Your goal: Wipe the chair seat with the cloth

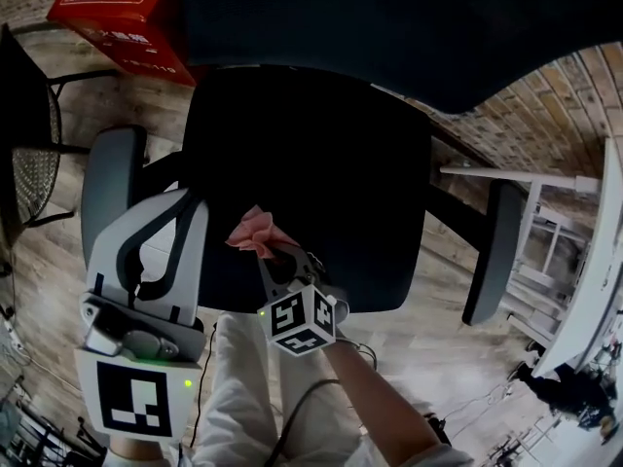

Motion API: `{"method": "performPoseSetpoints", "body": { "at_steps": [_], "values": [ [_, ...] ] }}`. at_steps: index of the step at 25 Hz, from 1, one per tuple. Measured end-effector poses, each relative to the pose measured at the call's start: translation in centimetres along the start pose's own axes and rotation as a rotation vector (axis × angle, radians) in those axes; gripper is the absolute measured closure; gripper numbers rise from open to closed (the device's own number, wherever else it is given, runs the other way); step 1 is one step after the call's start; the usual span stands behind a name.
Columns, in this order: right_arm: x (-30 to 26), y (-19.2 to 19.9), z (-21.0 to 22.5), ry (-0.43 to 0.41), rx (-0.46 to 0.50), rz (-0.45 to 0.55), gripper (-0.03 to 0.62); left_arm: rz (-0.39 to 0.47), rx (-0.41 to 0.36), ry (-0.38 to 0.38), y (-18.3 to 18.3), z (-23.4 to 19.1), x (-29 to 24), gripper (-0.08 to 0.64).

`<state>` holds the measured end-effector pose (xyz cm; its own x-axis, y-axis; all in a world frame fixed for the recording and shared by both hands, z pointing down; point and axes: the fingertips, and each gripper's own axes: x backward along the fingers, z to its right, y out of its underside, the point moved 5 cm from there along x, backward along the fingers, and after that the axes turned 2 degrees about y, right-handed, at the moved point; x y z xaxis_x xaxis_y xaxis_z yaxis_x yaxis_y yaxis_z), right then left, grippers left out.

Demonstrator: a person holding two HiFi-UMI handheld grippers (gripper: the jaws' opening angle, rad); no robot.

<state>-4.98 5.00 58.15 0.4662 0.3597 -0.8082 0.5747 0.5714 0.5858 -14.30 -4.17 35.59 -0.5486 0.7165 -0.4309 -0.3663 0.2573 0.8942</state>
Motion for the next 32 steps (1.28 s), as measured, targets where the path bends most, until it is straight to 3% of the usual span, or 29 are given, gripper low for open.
{"method": "performPoseSetpoints", "body": {
  "at_steps": [8,16,21,32],
  "values": [
    [3.8,5.5,4.6,0.131,-0.085,-0.053,0.532,0.009,0.006,0.055,-1.5,2.9,-1.4,0.541],
    [8.4,10.6,8.8,0.288,-0.211,-0.100,0.532,0.010,-0.027,0.111,-3.0,5.3,-2.7,0.541],
    [11.5,14.0,10.7,0.375,-0.237,-0.141,0.532,0.018,-0.050,0.143,-3.9,6.8,-3.6,0.541],
    [15.0,16.4,12.2,0.456,-0.305,-0.173,0.532,0.022,-0.069,0.154,-4.8,7.1,-3.6,0.541]
  ]
}}
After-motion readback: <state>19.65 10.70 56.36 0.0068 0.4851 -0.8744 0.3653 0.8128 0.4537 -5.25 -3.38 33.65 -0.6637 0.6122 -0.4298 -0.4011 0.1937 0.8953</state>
